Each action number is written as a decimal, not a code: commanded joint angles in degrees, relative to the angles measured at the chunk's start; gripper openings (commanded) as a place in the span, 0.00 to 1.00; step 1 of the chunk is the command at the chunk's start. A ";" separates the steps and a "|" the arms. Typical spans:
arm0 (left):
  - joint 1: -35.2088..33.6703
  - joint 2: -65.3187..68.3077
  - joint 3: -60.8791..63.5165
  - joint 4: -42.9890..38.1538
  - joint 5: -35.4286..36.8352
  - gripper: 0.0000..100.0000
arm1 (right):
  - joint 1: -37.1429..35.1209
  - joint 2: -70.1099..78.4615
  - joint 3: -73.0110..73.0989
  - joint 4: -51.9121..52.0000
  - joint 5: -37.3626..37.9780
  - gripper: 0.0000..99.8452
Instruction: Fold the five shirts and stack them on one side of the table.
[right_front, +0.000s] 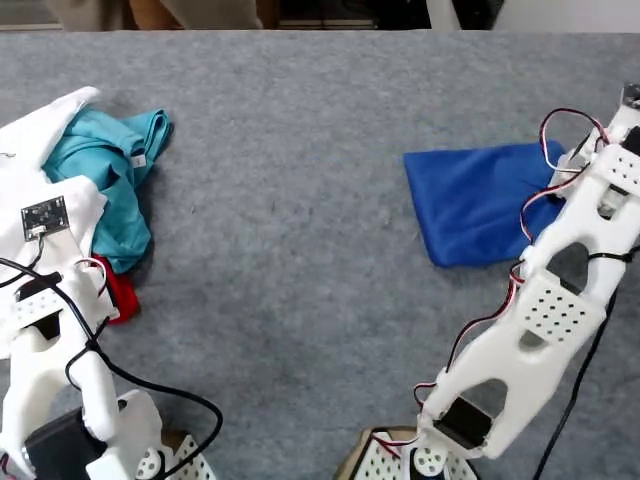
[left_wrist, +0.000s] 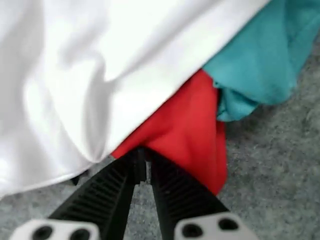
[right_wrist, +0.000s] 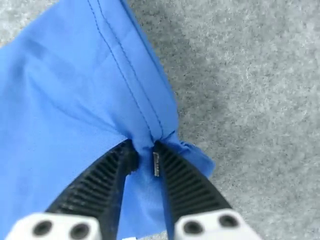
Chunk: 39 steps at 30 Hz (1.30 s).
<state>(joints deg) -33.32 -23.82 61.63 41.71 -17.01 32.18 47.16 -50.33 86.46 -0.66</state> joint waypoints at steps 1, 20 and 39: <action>-0.26 -1.10 -0.18 -0.79 -0.26 0.02 | 0.22 -0.57 -2.95 -0.35 0.09 0.15; -8.97 -1.01 -46.15 28.48 4.13 0.02 | -2.15 -0.66 -28.44 15.91 9.23 0.22; -11.25 24.92 -43.34 -0.53 4.13 0.05 | -7.87 -0.66 -28.44 15.91 9.32 0.22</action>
<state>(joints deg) -43.87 -0.18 20.57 41.89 -13.32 25.41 47.16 -76.09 101.32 8.04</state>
